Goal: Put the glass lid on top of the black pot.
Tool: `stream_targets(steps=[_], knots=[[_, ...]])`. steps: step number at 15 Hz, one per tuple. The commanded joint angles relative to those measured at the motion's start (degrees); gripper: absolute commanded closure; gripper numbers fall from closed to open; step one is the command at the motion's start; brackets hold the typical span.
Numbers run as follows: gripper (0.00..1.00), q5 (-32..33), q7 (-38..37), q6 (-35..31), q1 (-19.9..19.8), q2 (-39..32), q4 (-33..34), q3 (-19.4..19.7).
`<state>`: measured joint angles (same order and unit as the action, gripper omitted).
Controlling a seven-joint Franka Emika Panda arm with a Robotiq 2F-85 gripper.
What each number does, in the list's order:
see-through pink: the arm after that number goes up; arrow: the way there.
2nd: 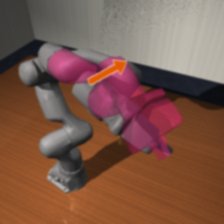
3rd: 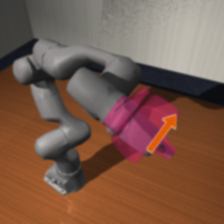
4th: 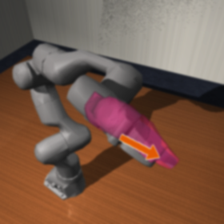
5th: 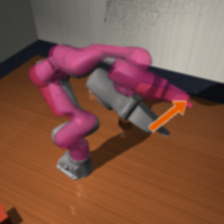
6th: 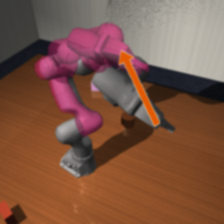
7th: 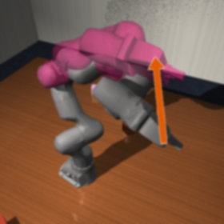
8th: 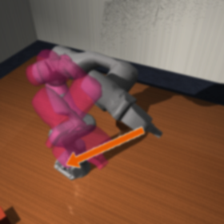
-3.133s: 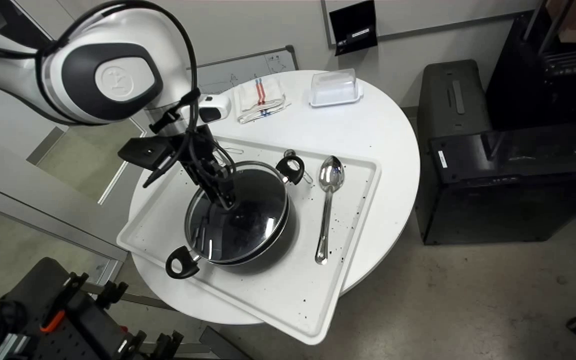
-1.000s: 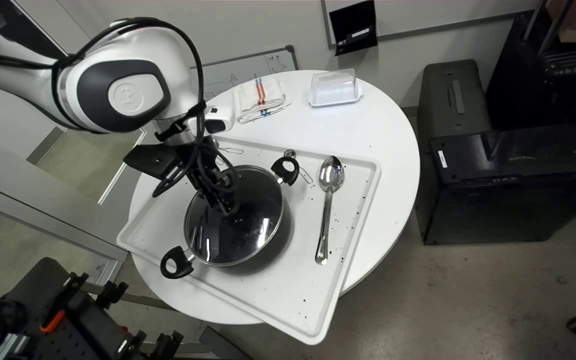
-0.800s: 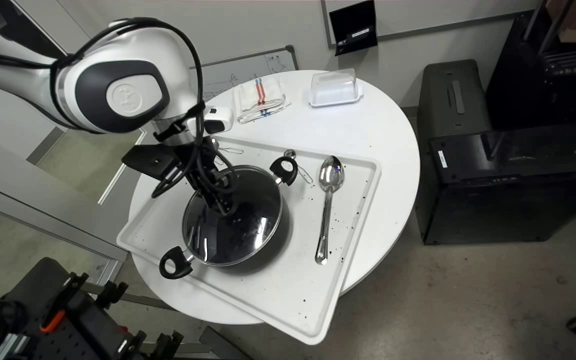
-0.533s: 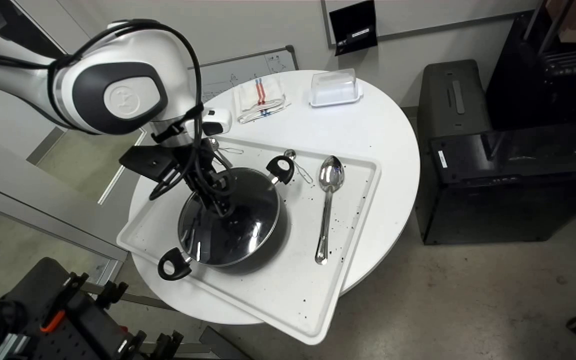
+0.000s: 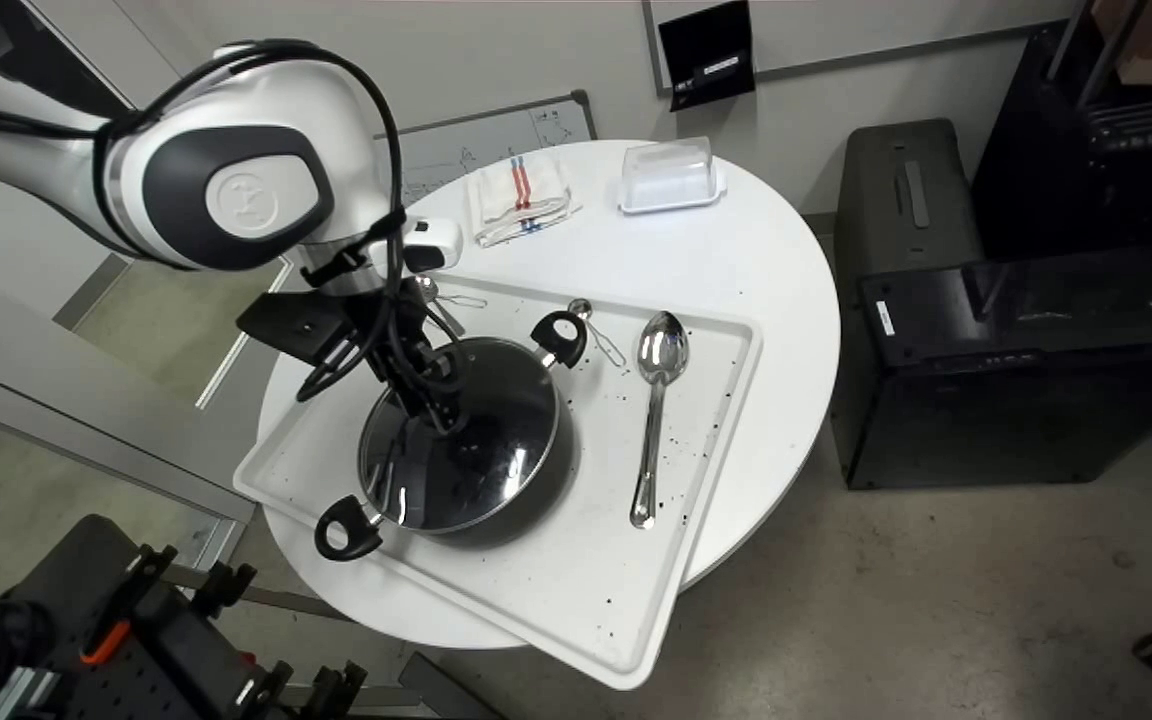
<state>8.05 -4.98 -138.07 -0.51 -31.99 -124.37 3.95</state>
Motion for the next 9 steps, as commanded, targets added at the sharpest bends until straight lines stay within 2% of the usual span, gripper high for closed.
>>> stream_targets(steps=[1, 3, 9], knots=[[0.10, -1.00, 1.03, 0.42, -0.25, 2.54, -2.15, -0.22], [0.01, -1.03, 1.27, 0.35, -0.33, 3.50, -2.88, -0.32], [0.00, -0.91, 1.43, 0.58, -0.32, 5.57, -4.43, -0.34]])
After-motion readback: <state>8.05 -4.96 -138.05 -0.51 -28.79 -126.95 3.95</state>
